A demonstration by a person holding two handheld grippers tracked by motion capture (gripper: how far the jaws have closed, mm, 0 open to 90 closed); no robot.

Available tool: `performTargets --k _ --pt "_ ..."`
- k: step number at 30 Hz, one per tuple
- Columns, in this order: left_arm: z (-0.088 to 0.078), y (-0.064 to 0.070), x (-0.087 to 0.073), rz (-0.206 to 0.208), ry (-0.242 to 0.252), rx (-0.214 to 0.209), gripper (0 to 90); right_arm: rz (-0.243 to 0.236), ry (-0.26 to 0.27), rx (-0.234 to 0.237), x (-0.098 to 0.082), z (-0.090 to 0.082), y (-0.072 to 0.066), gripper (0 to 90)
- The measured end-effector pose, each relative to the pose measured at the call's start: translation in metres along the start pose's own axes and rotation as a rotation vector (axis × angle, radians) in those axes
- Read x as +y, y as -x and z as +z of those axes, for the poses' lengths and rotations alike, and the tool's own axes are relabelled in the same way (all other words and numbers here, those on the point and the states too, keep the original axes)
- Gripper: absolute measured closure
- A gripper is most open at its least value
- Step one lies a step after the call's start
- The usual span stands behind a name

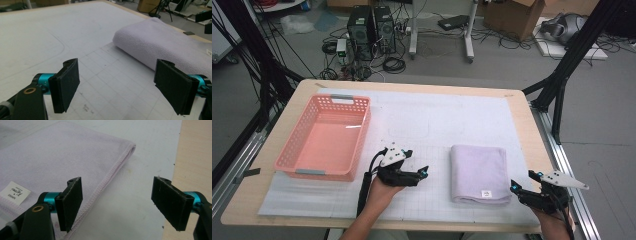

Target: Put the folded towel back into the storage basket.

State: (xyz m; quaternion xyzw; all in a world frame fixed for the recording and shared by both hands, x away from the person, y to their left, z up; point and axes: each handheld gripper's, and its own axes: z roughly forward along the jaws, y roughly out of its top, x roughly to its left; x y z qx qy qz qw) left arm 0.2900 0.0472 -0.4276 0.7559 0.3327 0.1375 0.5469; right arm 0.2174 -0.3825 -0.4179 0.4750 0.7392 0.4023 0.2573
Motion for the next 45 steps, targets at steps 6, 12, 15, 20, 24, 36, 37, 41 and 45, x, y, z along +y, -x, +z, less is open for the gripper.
performTargets --k 6,12,15,20,24,36,37,41,45 --pt "0.021 0.016 0.006 -0.013 0.003 -0.070 22.0 0.006 0.006 0.004 0.001 0.000 0.000 24.2" --pt "0.052 0.035 0.014 -0.037 -0.056 -0.125 21.9 0.002 0.003 0.008 0.001 0.002 0.001 24.2" --pt "0.069 0.042 0.018 -0.044 -0.086 -0.136 22.2 -0.003 0.002 0.011 0.001 0.002 0.000 24.2" --pt "0.092 0.050 0.019 -0.051 -0.152 -0.128 22.1 0.000 0.000 0.014 0.002 0.003 0.000 24.2" --pt "0.102 0.053 0.017 -0.073 -0.187 -0.136 22.1 -0.001 0.000 0.016 0.002 0.003 0.000 24.2" --pt "0.112 0.049 0.013 -0.137 -0.302 -0.123 20.6 0.001 0.004 0.016 0.001 0.003 0.001 24.2" --pt "0.112 0.049 0.013 -0.138 -0.303 -0.124 20.8 0.002 0.003 0.015 0.001 0.003 0.001 24.2" --pt "0.112 0.049 0.013 -0.145 -0.303 -0.153 27.8 0.001 0.001 0.015 0.001 0.003 0.002 24.2" --pt "0.113 0.051 0.011 -0.155 -0.306 -0.194 47.7 0.005 -0.001 0.014 0.000 0.003 0.002 24.2"
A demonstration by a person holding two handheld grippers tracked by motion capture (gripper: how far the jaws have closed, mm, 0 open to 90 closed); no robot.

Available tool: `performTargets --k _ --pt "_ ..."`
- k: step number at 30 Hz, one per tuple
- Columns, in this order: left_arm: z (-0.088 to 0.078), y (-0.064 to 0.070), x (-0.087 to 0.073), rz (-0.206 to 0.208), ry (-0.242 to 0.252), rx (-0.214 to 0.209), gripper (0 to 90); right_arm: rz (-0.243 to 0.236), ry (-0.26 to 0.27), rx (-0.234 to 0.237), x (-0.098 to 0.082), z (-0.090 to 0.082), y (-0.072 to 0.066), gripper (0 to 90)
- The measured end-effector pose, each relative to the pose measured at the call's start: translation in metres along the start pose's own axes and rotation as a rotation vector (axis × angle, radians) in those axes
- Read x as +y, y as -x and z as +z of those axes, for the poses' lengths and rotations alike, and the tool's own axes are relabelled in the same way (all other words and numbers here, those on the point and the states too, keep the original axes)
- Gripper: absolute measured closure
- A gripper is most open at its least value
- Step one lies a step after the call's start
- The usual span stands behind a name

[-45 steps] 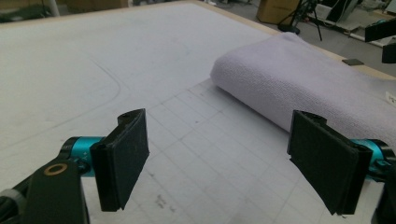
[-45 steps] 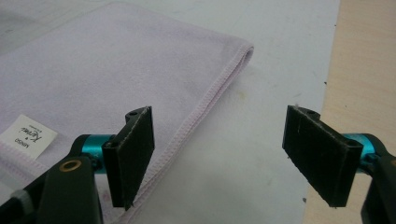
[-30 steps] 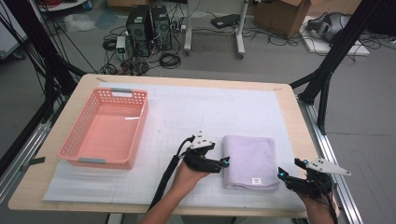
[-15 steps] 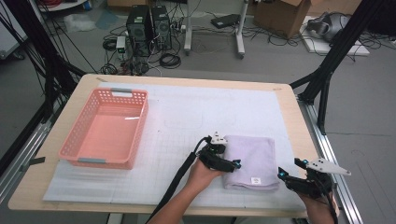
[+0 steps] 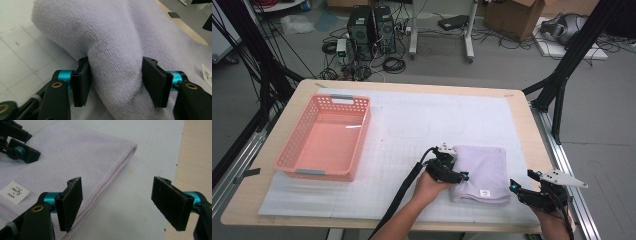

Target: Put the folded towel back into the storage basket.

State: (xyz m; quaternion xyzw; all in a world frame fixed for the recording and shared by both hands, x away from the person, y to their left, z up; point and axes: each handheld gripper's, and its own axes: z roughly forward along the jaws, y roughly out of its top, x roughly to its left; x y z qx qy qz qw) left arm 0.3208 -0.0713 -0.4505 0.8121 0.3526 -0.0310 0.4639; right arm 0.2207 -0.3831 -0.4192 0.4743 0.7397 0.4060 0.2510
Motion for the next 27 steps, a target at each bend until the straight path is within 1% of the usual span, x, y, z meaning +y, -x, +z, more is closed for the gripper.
performTargets --k 1,2,3,5,7,12,14,16,17,18,20,23,24,25,26,27 --pt "0.000 -0.001 0.000 -0.010 -0.004 -0.015 52.6 -0.001 0.001 0.004 0.000 0.000 0.000 24.2" --pt "0.000 -0.001 0.000 -0.010 -0.004 -0.015 56.2 -0.001 0.001 0.004 0.000 0.000 0.000 24.2" --pt "0.000 -0.001 0.000 -0.022 -0.001 -0.025 60.4 0.004 0.004 0.004 0.000 0.000 0.000 24.2" --pt "-0.001 -0.002 0.000 -0.029 0.004 -0.029 65.1 -0.001 0.005 0.003 0.000 0.000 0.000 24.2" --pt "-0.003 -0.003 -0.001 -0.030 0.012 -0.036 67.7 -0.002 0.005 0.003 0.000 0.000 0.000 24.2" --pt "-0.007 -0.008 -0.004 -0.035 0.051 -0.066 69.5 0.001 0.004 0.003 0.000 -0.001 0.001 24.2" --pt "-0.010 -0.008 -0.006 -0.025 0.058 -0.064 69.8 0.003 0.005 0.004 0.000 -0.001 0.000 24.2" --pt "-0.014 -0.009 -0.006 0.003 0.059 -0.058 69.9 0.001 0.003 0.002 0.000 -0.001 0.000 24.2" --pt "-0.016 -0.009 -0.006 0.007 0.062 -0.056 69.9 -0.001 0.005 0.003 0.000 0.000 0.000 24.2" --pt "-0.019 -0.010 -0.007 0.012 0.067 -0.057 69.9 0.005 0.003 0.004 0.000 0.000 0.000 24.2" --pt "-0.025 -0.012 -0.007 0.028 0.069 -0.053 69.9 -0.002 0.002 0.003 0.000 0.000 0.000 24.2" --pt "-0.037 -0.017 -0.010 0.024 0.091 -0.048 69.9 -0.004 0.004 0.002 0.000 0.001 -0.001 24.2" --pt "-0.041 -0.019 -0.011 0.018 0.096 -0.046 70.0 -0.002 0.003 0.002 0.001 0.001 -0.001 24.2" --pt "-0.045 -0.022 -0.013 0.023 0.094 -0.045 70.0 -0.001 0.005 0.002 0.001 0.001 -0.002 24.2" --pt "-0.050 -0.025 -0.015 0.020 0.105 -0.042 70.0 -0.010 0.002 0.002 0.001 0.001 -0.001 24.3" --pt "-0.054 -0.028 -0.018 0.017 0.113 -0.041 70.0 -0.006 0.003 0.001 0.001 0.001 -0.002 24.3"
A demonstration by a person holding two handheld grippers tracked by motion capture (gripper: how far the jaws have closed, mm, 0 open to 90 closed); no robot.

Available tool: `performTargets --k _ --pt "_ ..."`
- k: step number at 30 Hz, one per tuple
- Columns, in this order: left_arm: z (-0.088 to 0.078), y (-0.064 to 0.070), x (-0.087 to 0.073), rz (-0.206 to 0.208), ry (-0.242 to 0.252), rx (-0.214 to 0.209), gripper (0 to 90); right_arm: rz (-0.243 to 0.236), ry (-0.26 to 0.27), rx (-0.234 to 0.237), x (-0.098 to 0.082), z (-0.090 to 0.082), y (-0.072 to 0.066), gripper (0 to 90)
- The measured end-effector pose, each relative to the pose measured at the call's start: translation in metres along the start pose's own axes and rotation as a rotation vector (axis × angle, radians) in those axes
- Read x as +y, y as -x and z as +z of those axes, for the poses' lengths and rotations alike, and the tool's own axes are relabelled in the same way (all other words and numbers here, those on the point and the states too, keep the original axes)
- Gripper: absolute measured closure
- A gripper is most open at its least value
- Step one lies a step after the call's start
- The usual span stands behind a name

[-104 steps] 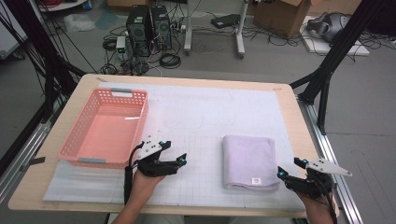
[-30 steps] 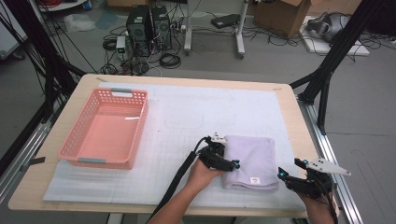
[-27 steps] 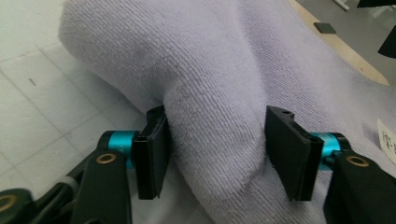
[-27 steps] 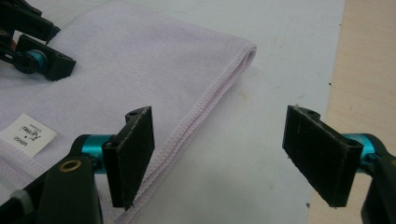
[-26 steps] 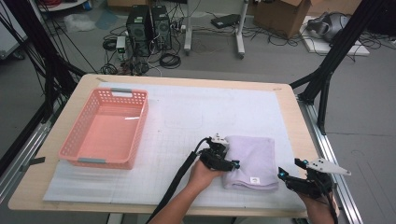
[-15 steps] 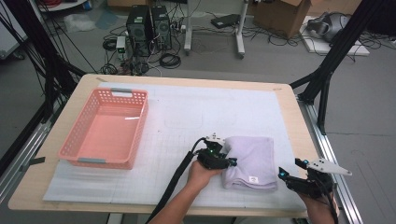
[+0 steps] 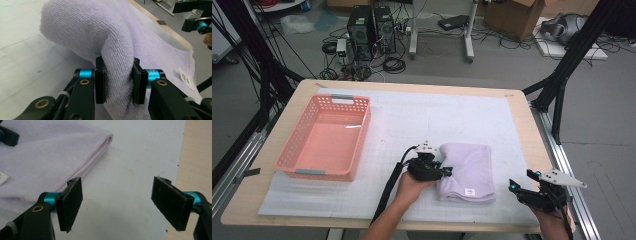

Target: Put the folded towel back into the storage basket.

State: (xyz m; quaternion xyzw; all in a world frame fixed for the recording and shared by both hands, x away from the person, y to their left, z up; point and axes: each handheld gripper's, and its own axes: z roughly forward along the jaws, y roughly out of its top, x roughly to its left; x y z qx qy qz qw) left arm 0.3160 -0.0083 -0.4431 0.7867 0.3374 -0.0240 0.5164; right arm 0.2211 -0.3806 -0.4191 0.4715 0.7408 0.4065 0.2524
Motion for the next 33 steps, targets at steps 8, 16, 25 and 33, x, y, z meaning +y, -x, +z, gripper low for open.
performTargets --k 8,16,25,33 --pt "-0.036 -0.014 -0.008 0.016 0.073 0.008 70.0 -0.005 -0.006 0.005 0.001 0.001 -0.003 24.2" --pt "-0.063 -0.019 -0.009 0.060 0.125 0.019 70.1 -0.010 -0.006 0.008 0.001 0.003 -0.004 24.2" --pt "-0.086 -0.013 -0.001 0.164 0.194 0.015 71.0 -0.009 -0.002 0.013 0.003 0.003 -0.005 24.3" --pt "-0.103 -0.006 0.010 0.247 0.241 0.014 72.0 -0.010 -0.007 0.016 0.002 0.005 -0.006 24.2"
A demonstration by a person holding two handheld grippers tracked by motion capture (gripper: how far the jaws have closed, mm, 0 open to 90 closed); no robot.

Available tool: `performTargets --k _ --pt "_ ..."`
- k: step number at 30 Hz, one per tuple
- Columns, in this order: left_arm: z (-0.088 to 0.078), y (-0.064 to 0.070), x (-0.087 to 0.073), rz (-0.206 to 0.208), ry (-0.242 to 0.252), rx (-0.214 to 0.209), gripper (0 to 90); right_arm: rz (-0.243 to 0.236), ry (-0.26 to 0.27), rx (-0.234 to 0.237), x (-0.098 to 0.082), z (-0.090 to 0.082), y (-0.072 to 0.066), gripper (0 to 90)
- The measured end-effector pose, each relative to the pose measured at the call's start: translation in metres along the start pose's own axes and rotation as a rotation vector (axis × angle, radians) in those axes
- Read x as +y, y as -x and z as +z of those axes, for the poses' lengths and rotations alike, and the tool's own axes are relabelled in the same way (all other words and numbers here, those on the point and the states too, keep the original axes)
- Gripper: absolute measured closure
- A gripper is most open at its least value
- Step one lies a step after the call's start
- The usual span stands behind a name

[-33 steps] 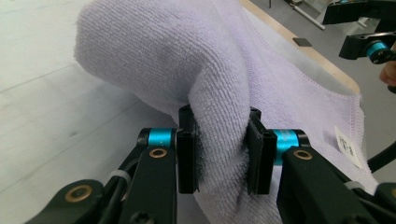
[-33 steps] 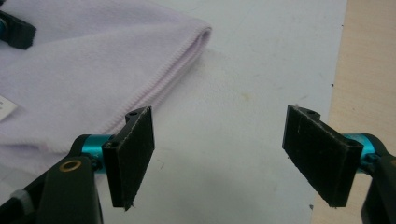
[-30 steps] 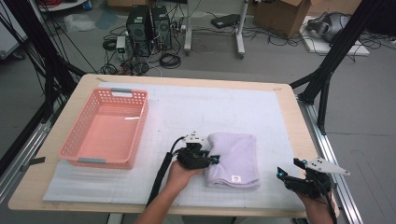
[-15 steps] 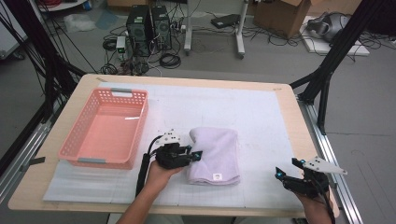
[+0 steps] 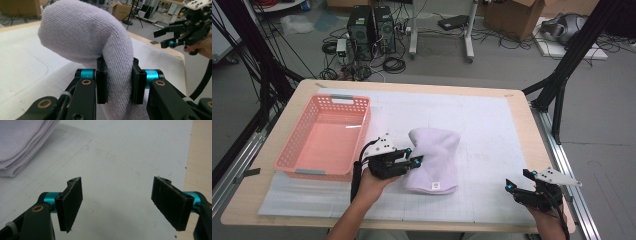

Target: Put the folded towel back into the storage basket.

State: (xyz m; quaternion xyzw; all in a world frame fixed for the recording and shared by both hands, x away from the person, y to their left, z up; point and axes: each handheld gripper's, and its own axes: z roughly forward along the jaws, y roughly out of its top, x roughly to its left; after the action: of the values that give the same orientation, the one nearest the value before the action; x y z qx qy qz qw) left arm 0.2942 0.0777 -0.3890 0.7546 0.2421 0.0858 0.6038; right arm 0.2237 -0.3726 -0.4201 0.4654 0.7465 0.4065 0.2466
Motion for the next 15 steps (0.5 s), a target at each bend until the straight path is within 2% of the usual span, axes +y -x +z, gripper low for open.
performTargets --k 6,15 --pt "-0.010 0.002 0.012 0.047 0.041 0.004 72.1 -0.007 0.001 0.005 0.001 0.001 -0.001 24.2" --pt "-0.030 -0.001 0.028 0.086 0.113 -0.001 72.2 -0.001 -0.001 0.009 0.001 0.001 -0.002 24.2"
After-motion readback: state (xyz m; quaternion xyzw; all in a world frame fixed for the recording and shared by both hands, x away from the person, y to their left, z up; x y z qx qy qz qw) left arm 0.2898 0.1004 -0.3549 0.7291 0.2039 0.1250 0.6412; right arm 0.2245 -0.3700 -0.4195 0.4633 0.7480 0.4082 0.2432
